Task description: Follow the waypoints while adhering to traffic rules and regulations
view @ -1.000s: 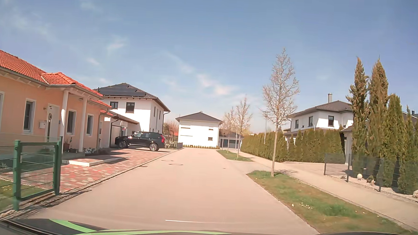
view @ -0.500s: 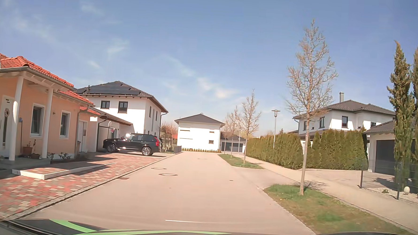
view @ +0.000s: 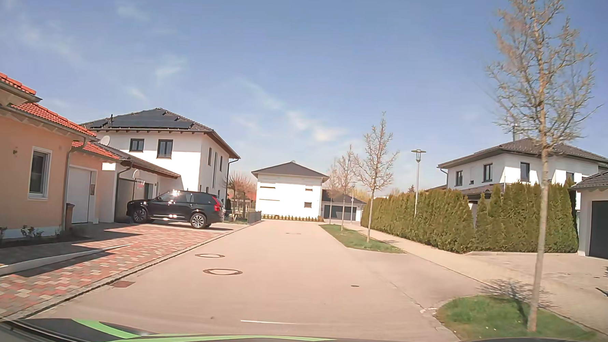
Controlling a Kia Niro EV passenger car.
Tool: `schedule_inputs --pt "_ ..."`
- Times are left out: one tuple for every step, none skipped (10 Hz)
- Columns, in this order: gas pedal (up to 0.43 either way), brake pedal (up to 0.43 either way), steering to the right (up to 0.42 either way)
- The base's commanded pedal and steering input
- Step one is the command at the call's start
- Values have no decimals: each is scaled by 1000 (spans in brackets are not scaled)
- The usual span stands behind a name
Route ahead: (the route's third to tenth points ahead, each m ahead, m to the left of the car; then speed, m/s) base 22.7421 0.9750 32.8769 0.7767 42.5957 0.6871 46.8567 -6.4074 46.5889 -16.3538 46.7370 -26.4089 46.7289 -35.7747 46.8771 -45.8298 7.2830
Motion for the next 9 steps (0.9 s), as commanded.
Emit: schedule_inputs --pt "87 0 0" --pt "87 0 0" --pt "87 0 0" --pt "87 0 0" --pt "87 0 0" --pt "87 0 0" --pt "87 0 0" --pt "87 0 0" --pt "87 0 -1"
